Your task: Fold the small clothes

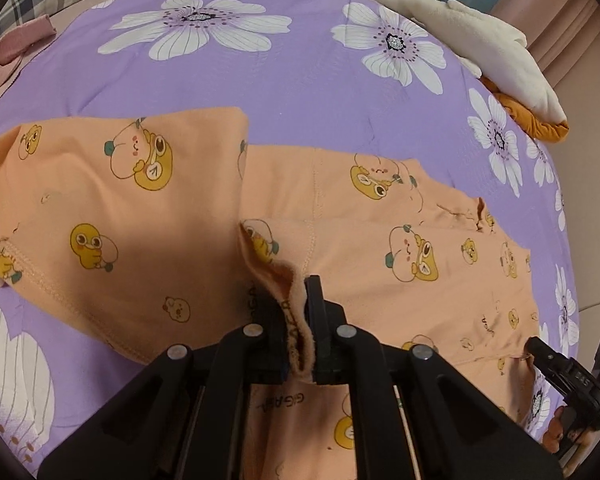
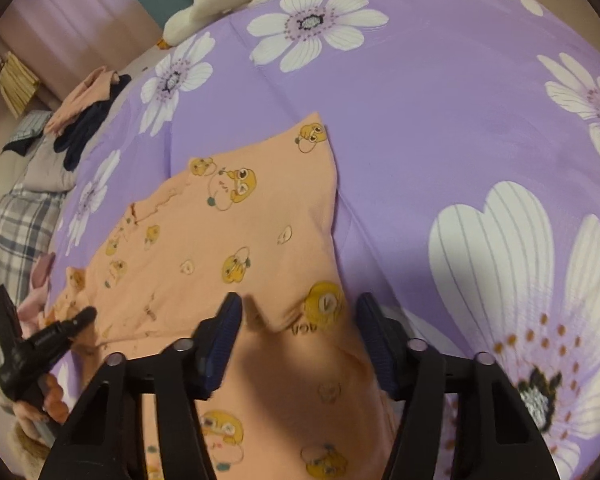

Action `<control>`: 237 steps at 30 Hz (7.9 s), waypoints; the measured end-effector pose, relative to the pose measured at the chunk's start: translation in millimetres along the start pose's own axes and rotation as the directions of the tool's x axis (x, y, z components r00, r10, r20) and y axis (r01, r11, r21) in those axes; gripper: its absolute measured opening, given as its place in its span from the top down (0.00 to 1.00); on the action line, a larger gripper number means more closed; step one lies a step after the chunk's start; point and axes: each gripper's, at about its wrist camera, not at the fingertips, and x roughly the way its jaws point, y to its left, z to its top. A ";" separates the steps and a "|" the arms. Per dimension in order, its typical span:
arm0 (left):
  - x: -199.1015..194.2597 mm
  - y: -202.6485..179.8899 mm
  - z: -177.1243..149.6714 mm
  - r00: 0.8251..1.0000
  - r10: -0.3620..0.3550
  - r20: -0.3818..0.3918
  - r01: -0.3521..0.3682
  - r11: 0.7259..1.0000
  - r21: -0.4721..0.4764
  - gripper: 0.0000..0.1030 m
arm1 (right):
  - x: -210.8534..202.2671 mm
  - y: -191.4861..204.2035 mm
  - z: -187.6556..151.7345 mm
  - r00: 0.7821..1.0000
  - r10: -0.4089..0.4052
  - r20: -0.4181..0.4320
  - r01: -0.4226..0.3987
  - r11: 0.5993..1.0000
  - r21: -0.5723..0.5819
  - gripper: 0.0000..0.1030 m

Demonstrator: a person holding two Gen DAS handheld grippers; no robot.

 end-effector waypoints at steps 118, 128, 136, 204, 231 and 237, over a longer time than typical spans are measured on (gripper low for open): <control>-132.2 198.5 -42.3 0.961 0.155 0.227 -0.017 0.858 -0.514 0.20 | -89.1 62.0 -45.5 0.976 -0.077 0.205 0.117 0.975 -0.191 0.22; -118.9 250.3 -24.2 0.948 0.113 0.299 0.097 0.790 -0.606 0.33 | -80.5 59.1 -49.1 0.976 -0.111 0.185 0.138 0.981 -0.140 0.22; -104.4 272.9 -12.6 0.929 0.170 0.329 0.103 0.734 -0.672 0.90 | -73.9 56.2 -52.1 0.976 -0.134 0.172 0.158 0.979 -0.131 0.22; 41.0 -152.9 -26.5 0.989 -0.114 -0.097 0.131 0.973 0.188 0.92 | -77.7 -48.3 -47.3 0.982 -0.122 0.142 0.109 0.990 0.094 0.22; -80.3 -58.4 -25.9 0.988 0.100 0.119 -0.117 0.982 0.149 0.20 | -86.6 -5.8 -50.9 0.980 -0.105 0.169 0.111 0.994 -0.021 0.22; -89.0 -11.6 -32.8 0.981 0.165 0.102 -0.171 0.984 0.051 0.20 | -79.3 16.8 -50.3 0.984 -0.086 0.154 0.097 0.993 -0.070 0.22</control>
